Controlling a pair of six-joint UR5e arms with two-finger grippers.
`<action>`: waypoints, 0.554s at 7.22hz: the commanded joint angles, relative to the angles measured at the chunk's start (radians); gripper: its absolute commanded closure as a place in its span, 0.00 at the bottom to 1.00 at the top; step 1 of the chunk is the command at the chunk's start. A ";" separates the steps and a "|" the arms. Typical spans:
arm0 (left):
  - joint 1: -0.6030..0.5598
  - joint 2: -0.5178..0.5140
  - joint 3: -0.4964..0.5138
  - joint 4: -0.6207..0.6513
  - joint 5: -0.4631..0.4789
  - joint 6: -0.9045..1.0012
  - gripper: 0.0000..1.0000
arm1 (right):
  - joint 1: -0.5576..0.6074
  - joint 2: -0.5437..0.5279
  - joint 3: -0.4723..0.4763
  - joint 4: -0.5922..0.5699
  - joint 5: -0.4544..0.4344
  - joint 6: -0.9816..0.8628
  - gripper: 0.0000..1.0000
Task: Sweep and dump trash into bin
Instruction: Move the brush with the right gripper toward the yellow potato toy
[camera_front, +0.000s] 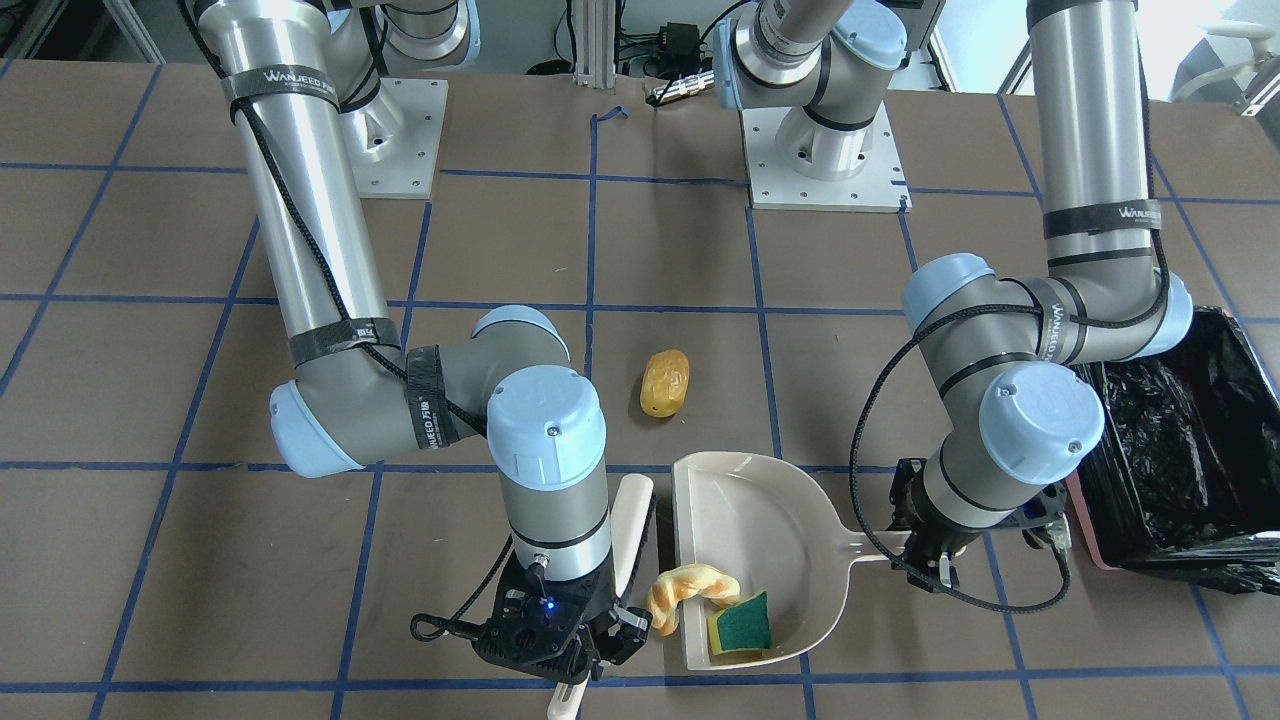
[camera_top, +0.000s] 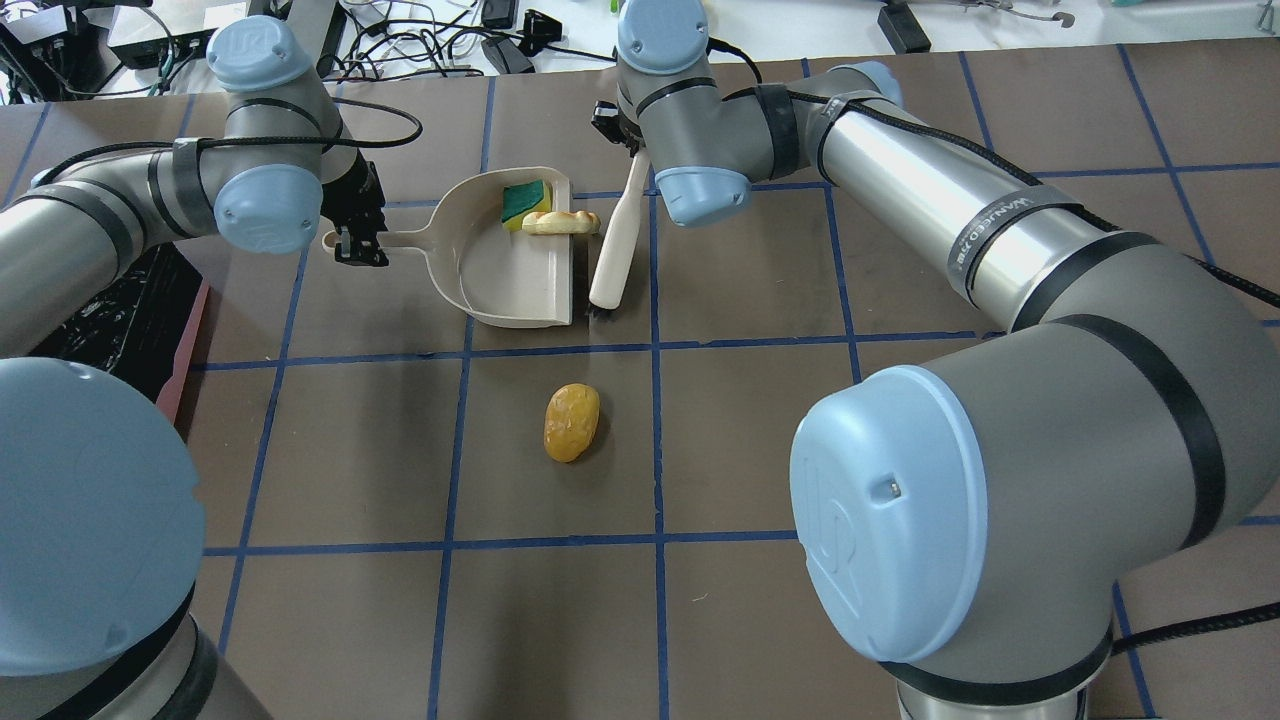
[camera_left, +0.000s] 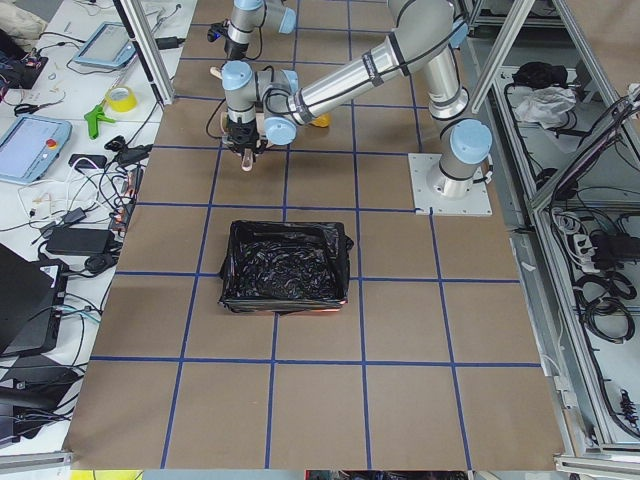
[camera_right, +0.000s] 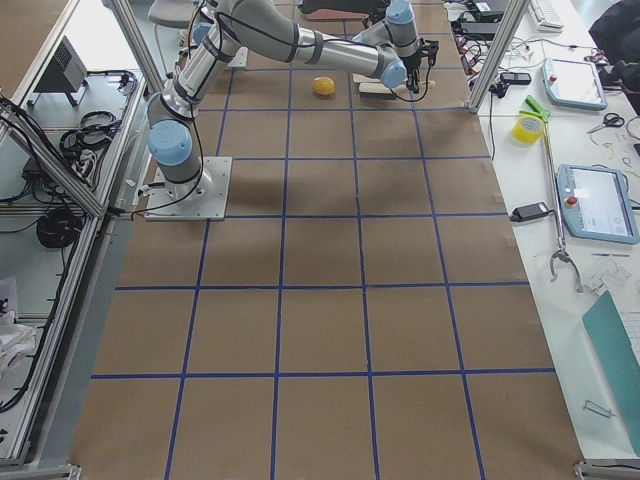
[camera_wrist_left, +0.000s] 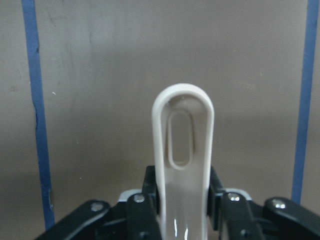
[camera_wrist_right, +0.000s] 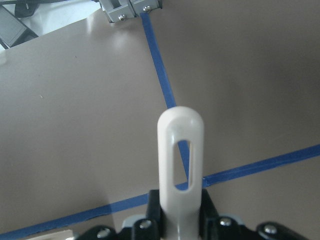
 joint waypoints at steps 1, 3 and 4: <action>0.002 0.003 -0.003 0.000 -0.006 0.004 1.00 | 0.012 0.002 -0.008 -0.001 0.017 0.097 1.00; 0.002 0.003 -0.001 0.006 -0.007 0.004 1.00 | 0.012 -0.001 -0.025 0.002 0.045 0.158 1.00; 0.002 0.003 -0.001 0.011 -0.007 0.004 1.00 | 0.011 -0.003 -0.034 0.009 0.072 0.204 1.00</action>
